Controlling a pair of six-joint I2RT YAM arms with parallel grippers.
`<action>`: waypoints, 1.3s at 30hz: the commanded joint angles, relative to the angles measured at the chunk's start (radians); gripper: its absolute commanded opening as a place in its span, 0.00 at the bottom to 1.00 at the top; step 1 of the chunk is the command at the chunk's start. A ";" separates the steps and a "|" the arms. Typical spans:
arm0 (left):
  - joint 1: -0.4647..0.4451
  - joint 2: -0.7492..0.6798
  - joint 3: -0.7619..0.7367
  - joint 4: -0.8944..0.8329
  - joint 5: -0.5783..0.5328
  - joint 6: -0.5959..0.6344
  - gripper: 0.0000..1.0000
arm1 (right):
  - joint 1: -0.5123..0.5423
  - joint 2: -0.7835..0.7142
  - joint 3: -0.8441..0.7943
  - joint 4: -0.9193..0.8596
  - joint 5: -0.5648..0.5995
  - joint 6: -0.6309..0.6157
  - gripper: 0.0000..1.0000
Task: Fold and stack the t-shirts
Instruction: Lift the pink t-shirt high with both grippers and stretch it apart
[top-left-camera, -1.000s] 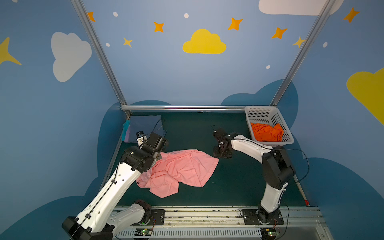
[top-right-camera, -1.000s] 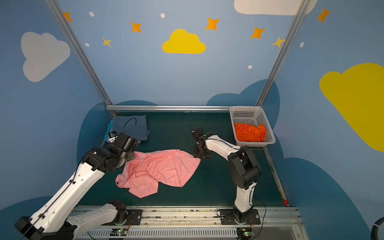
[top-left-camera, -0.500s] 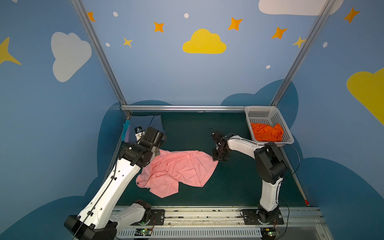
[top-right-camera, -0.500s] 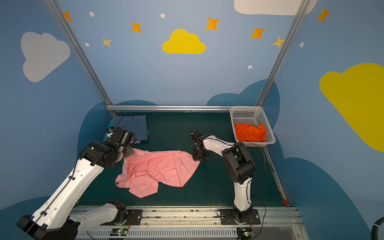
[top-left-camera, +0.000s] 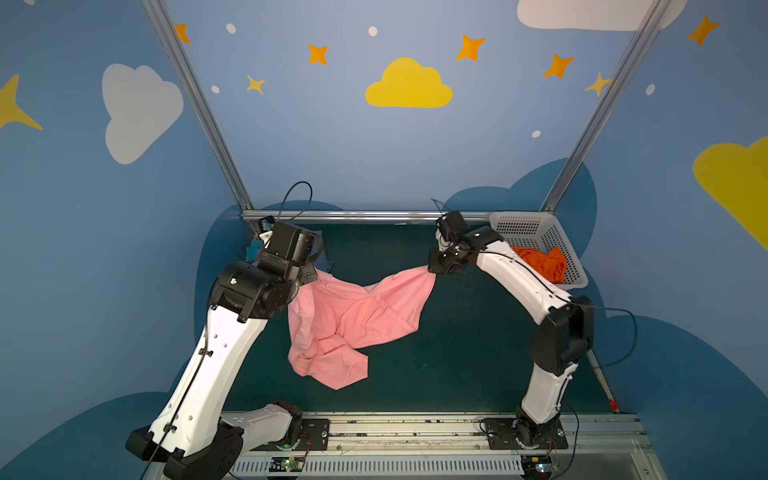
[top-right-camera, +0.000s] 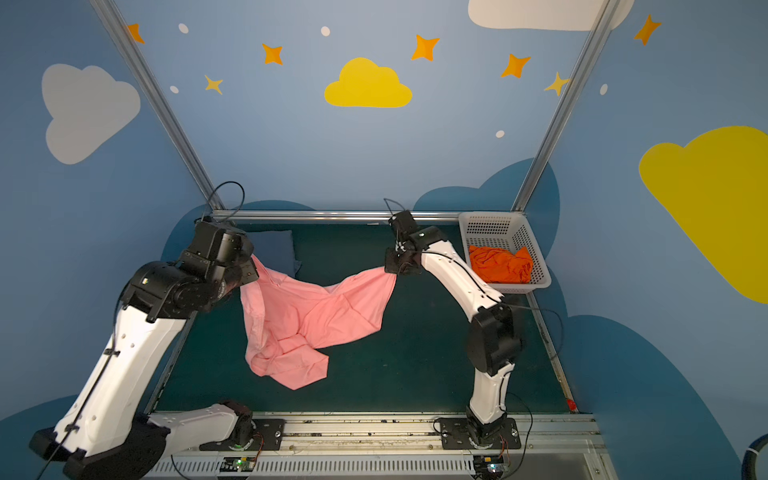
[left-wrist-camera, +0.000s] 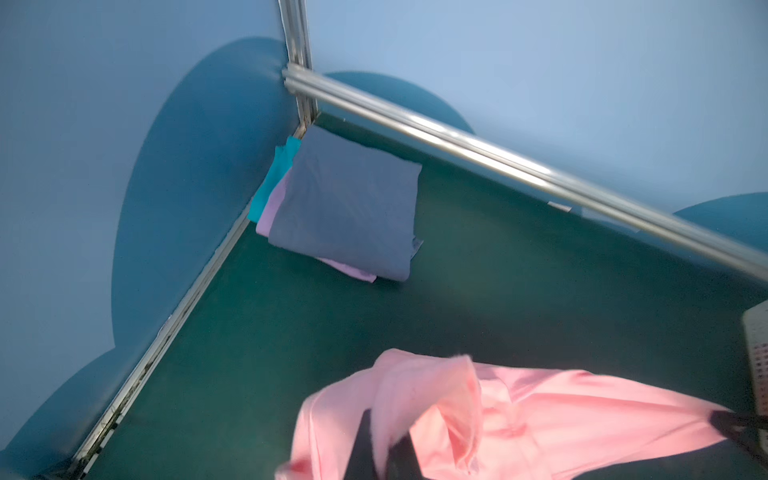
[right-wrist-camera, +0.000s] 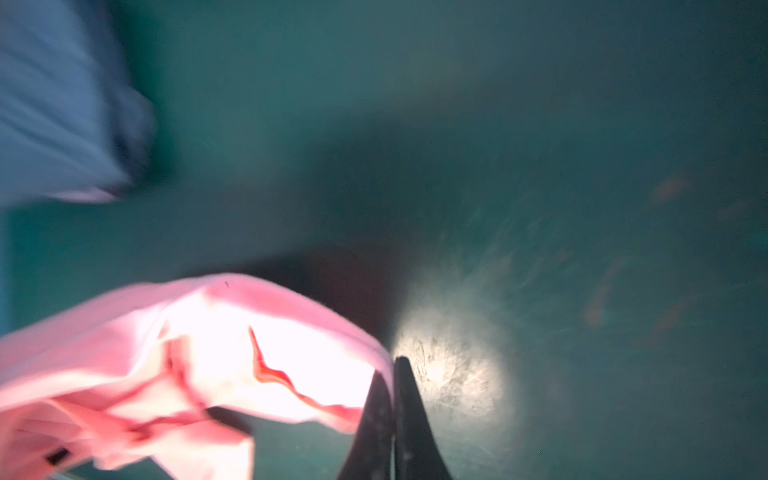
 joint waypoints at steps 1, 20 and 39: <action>0.004 0.005 0.141 -0.045 -0.044 0.061 0.04 | -0.009 -0.232 0.067 -0.045 0.180 -0.129 0.00; 0.005 0.027 0.601 -0.060 0.213 0.066 0.04 | -0.008 -0.922 -0.054 0.189 0.458 -0.197 0.00; 0.005 -0.028 0.729 -0.022 0.325 0.024 0.04 | -0.008 -0.998 -0.028 0.167 0.367 -0.088 0.00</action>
